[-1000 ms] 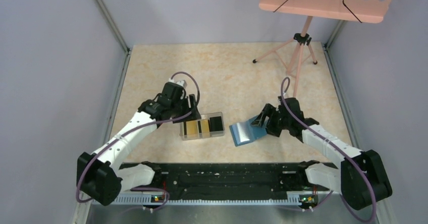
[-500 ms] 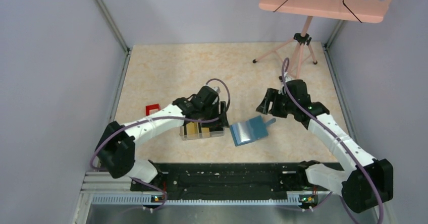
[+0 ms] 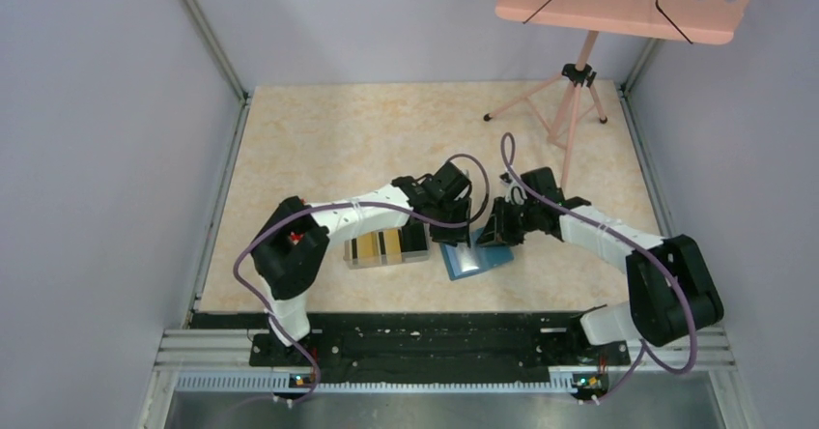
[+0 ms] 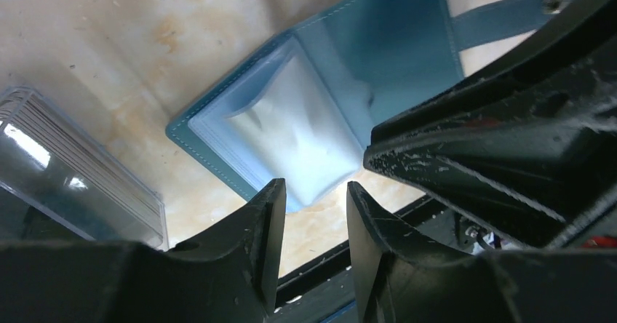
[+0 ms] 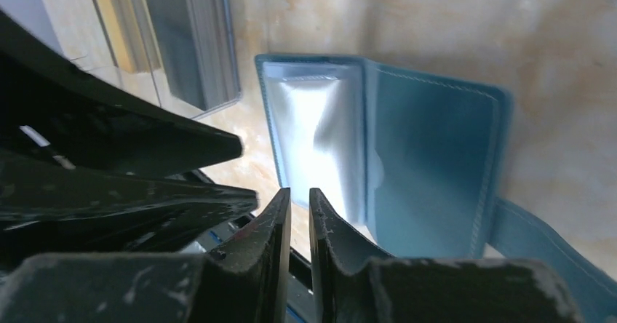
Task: Put the credit cards into the card holder
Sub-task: Turn over the card slot in the card holder.
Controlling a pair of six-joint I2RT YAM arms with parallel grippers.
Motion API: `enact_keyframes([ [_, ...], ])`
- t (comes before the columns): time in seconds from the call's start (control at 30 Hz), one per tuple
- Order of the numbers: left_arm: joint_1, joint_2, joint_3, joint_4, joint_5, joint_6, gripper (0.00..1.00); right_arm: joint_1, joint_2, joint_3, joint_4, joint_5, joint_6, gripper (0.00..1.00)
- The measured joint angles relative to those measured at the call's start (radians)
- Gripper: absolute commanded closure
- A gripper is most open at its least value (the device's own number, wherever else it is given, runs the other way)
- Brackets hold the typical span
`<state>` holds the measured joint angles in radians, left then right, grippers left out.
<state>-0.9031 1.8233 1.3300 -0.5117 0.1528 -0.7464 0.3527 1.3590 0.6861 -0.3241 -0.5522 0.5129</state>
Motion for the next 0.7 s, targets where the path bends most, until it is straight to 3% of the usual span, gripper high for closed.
enact_keyframes([
  [0.27, 0.0, 0.042, 0.0, -0.05, -0.013, -0.016, 0.58, 0.075, 0.156, 0.003, 0.101, -0.024, 0.015, 0.97],
  [0.43, -0.001, 0.055, 0.0, -0.06, -0.016, -0.019, 0.59, 0.118, 0.228, 0.004, 0.102, -0.033, 0.047, 0.99],
  [0.53, -0.005, 0.082, 0.002, -0.074, -0.019, -0.018, 0.65, 0.121, 0.237, 0.004, 0.119, -0.048, 0.072, 0.99],
  [0.7, -0.013, 0.139, 0.024, -0.114, -0.027, -0.013, 0.83, 0.119, 0.24, 0.004, 0.14, -0.065, 0.099, 0.98],
])
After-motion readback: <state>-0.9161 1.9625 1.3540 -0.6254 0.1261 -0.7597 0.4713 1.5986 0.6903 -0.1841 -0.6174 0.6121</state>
